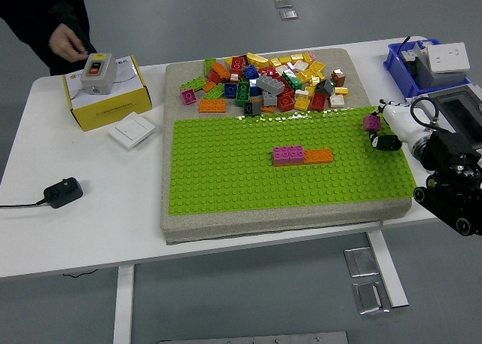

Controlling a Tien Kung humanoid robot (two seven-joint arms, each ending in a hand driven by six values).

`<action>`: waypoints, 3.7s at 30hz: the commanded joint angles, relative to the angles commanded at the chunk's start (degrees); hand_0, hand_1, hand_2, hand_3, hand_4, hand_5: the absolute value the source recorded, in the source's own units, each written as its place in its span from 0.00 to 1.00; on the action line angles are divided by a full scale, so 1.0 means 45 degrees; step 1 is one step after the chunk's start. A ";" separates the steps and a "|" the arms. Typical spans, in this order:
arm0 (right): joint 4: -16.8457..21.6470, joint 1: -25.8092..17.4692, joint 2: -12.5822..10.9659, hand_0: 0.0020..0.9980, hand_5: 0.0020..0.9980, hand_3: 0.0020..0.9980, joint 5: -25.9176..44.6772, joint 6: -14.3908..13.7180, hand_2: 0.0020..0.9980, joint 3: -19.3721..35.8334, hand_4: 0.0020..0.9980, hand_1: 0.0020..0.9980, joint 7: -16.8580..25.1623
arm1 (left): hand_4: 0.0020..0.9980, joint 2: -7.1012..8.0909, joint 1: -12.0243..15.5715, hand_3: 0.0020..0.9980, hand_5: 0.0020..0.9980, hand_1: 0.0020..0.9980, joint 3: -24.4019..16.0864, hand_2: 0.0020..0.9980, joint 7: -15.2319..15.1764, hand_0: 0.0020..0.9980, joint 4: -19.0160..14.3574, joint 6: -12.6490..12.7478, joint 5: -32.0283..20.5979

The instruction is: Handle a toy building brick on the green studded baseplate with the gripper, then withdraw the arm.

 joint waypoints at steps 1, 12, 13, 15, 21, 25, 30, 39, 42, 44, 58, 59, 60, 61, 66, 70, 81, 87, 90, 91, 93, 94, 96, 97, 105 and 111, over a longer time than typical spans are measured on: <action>0.0313 -0.0065 -0.0111 0.93 0.31 0.61 -0.0005 -0.0034 0.99 -0.0064 0.49 0.96 -0.0030 | 0.37 -0.0003 0.0005 0.65 0.59 0.67 0.0000 0.66 -0.0003 0.67 0.0000 0.0000 -0.0009; 0.3047 -0.0336 -0.0296 0.93 0.31 0.61 -0.0171 -0.0206 0.98 -0.1091 0.49 0.95 -0.0201 | 0.37 -0.0034 0.0033 0.65 0.59 0.67 -0.0087 0.66 -0.0014 0.67 0.0000 -0.0008 0.0049; 0.3191 -0.0330 -0.0260 0.93 0.31 0.61 -0.0183 -0.0217 0.98 -0.1135 0.49 0.95 -0.0207 | 0.37 -0.0035 0.0025 0.65 0.59 0.67 -0.0068 0.66 -0.0028 0.67 0.0000 -0.0009 0.0036; 0.3346 -0.0311 -0.0194 0.93 0.32 0.61 -0.0187 -0.0226 0.98 -0.1225 0.48 0.95 -0.0217 | 0.37 -0.0037 0.0016 0.65 0.59 0.67 -0.0050 0.66 -0.0035 0.67 0.0000 -0.0008 0.0017; 0.3285 -0.0293 -0.0072 0.93 0.32 0.61 -0.0129 -0.0201 0.98 -0.1419 0.48 0.94 -0.0230 | 0.37 -0.0027 0.0003 0.65 0.59 0.67 -0.0041 0.66 -0.0025 0.67 0.0000 -0.0004 -0.0012; 0.3277 -0.0299 -0.0070 0.93 0.32 0.61 -0.0105 -0.0191 0.98 -0.1488 0.48 0.94 -0.0234 | 0.37 -0.0019 0.0008 0.65 0.59 0.67 -0.0038 0.66 -0.0017 0.67 0.0000 0.0000 -0.0028; 0.3246 -0.0309 0.0008 0.93 0.33 0.61 -0.0033 -0.0193 0.97 -0.1668 0.48 0.94 -0.0219 | 0.37 -0.0017 0.0001 0.65 0.59 0.67 -0.0020 0.66 -0.0026 0.67 0.0000 0.0005 -0.0044; 0.2964 -0.0252 0.0278 0.93 0.33 0.61 0.0091 -0.0196 0.97 -0.1886 0.48 0.94 -0.0167 | 0.37 -0.0011 -0.0005 0.65 0.59 0.67 -0.0022 0.66 -0.0014 0.67 0.0000 0.0003 -0.0046; 0.2838 -0.0239 0.0377 0.93 0.33 0.61 0.0134 -0.0197 0.97 -0.1912 0.48 0.94 -0.0152 | 0.37 -0.0006 -0.0007 0.65 0.59 0.67 -0.0036 0.66 -0.0008 0.67 0.0000 0.0003 -0.0030; 0.2774 -0.0237 0.0426 0.93 0.33 0.61 0.0158 -0.0196 0.97 -0.1935 0.48 0.94 -0.0146 | 0.37 -0.0006 -0.0008 0.65 0.59 0.67 -0.0037 0.66 -0.0008 0.67 0.0000 0.0004 -0.0027; 0.2671 -0.0257 0.0572 0.93 0.33 0.61 0.0206 -0.0191 0.97 -0.2105 0.48 0.94 -0.0145 | 0.37 0.0002 0.0013 0.65 0.60 0.67 -0.0016 0.66 -0.0008 0.67 0.0000 0.0004 -0.0017; 0.2668 -0.0258 0.0569 0.93 0.33 0.61 0.0206 -0.0190 0.97 -0.2111 0.48 0.94 -0.0145 | 0.37 0.0004 0.0015 0.65 0.60 0.67 -0.0020 0.66 -0.0007 0.67 0.0000 0.0004 -0.0013; 0.2665 -0.0259 0.0566 0.93 0.33 0.61 0.0205 -0.0190 0.97 -0.2114 0.48 0.94 -0.0145 | 0.37 0.0006 0.0018 0.65 0.60 0.67 -0.0022 0.66 -0.0006 0.67 0.0000 0.0004 -0.0012; 0.2664 -0.0260 0.0562 0.93 0.33 0.61 0.0204 -0.0191 0.97 -0.2116 0.48 0.94 -0.0144 | 0.37 0.0008 0.0021 0.65 0.60 0.67 -0.0024 0.66 -0.0004 0.67 0.0000 0.0003 -0.0009; 0.2616 -0.0270 0.0563 0.93 0.33 0.61 0.0230 -0.0193 0.97 -0.2118 0.48 0.94 -0.0133 | 0.37 0.0011 0.0025 0.65 0.60 0.67 -0.0024 0.66 -0.0004 0.67 0.0000 0.0002 0.0000; 0.2529 -0.0270 0.0588 0.93 0.33 0.61 0.0277 -0.0207 0.97 -0.2136 0.47 0.94 -0.0100 | 0.37 0.0014 0.0027 0.65 0.60 0.67 -0.0012 0.66 -0.0010 0.67 0.0000 0.0000 -0.0001; 0.2310 -0.0208 0.0673 0.92 0.34 0.61 0.0401 -0.0236 0.97 -0.2192 0.47 0.93 -0.0003 | 0.37 0.0023 -0.0007 0.65 0.60 0.67 0.0019 0.66 -0.0024 0.67 0.0000 0.0003 -0.0041; 0.2306 -0.0194 0.0714 0.93 0.34 0.63 0.0404 -0.0236 0.97 -0.2236 0.47 0.93 0.0014 | 0.37 0.0028 -0.0021 0.65 0.60 0.66 0.0057 0.66 -0.0033 0.67 0.0000 0.0005 -0.0086; 0.2306 -0.0191 0.0728 0.93 0.35 0.77 0.0398 -0.0231 0.97 -0.2248 0.47 0.93 0.0012 | 0.37 0.0031 -0.0024 0.65 0.60 0.67 0.0068 0.66 -0.0036 0.67 0.0000 0.0007 -0.0101; 0.2303 -0.0188 0.0734 0.93 0.35 0.77 0.0398 -0.0229 0.97 -0.2254 0.47 0.93 0.0010 | 0.37 0.0032 -0.0025 0.65 0.60 0.67 0.0073 0.66 -0.0036 0.67 0.0000 0.0007 -0.0108; 0.2290 -0.0184 0.0748 0.93 0.35 0.77 0.0397 -0.0225 0.97 -0.2263 0.47 0.93 0.0008 | 0.37 0.0034 -0.0028 0.65 0.60 0.67 0.0077 0.66 -0.0036 0.67 0.0000 0.0007 -0.0113; 0.2282 -0.0184 0.0754 0.93 0.35 0.80 0.0398 -0.0223 0.97 -0.2264 0.47 0.93 0.0007 | 0.37 0.0034 -0.0030 0.65 0.60 0.67 0.0080 0.66 -0.0037 0.67 0.0000 0.0008 -0.0118; 0.2260 -0.0182 0.0763 0.93 0.35 0.80 0.0395 -0.0218 0.97 -0.2265 0.47 0.93 0.0005 | 0.37 0.0035 -0.0037 0.65 0.60 0.67 0.0091 0.66 -0.0041 0.67 0.0000 0.0009 -0.0132; 0.2245 -0.0182 0.0767 0.93 0.35 0.80 0.0396 -0.0215 0.97 -0.2266 0.47 0.93 0.0005 | 0.37 0.0035 -0.0041 0.65 0.60 0.67 0.0094 0.66 -0.0041 0.67 0.0000 0.0009 -0.0136; 0.2243 -0.0164 0.0743 0.92 0.36 0.81 0.0396 -0.0213 0.97 -0.2239 0.46 0.93 0.0003 | 0.36 0.0041 -0.0049 0.65 0.60 0.67 0.0084 0.66 -0.0040 0.67 0.0000 0.0010 -0.0137; 0.2412 -0.0161 0.0686 0.93 0.36 0.84 0.0397 -0.0230 0.98 -0.2176 0.46 0.94 -0.0002 | 0.37 0.0037 -0.0046 0.65 0.61 0.67 0.0078 0.66 -0.0048 0.67 0.0000 0.0009 -0.0128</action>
